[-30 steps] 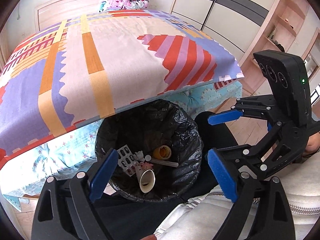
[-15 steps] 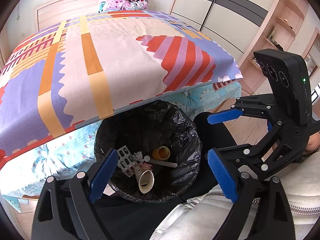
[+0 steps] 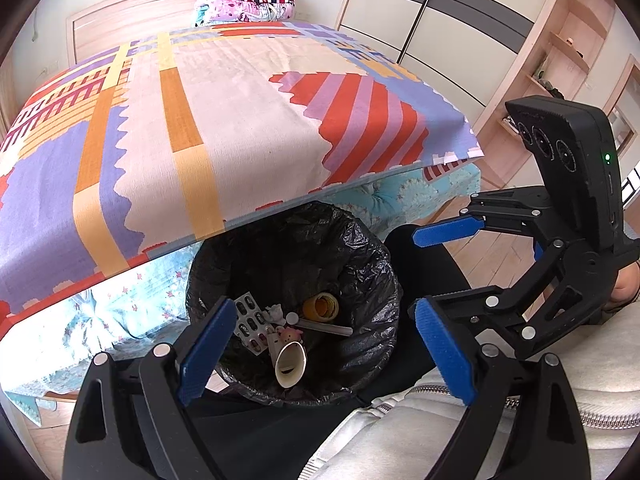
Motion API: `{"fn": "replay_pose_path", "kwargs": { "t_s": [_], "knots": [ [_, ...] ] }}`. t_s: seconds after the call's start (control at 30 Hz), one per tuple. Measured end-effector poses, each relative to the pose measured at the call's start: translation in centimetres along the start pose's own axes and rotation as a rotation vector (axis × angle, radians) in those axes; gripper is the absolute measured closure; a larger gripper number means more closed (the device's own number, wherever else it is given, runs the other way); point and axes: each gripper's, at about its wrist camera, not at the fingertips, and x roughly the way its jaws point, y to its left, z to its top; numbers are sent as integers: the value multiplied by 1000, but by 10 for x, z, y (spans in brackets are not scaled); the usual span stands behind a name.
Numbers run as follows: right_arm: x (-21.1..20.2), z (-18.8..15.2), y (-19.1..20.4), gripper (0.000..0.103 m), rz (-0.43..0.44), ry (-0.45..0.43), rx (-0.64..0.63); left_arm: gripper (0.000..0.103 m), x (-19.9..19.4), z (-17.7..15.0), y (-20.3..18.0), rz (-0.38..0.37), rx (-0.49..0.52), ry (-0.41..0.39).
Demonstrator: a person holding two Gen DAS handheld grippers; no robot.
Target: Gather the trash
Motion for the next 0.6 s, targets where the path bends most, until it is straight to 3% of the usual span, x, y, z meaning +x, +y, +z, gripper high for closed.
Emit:
{"fn": "replay_pose_path", "kwargs": {
  "t_s": [0.6],
  "knots": [
    [-1, -1, -3, 30, 1, -5, 2, 15, 0, 2, -1, -1, 3, -6]
  ]
}}
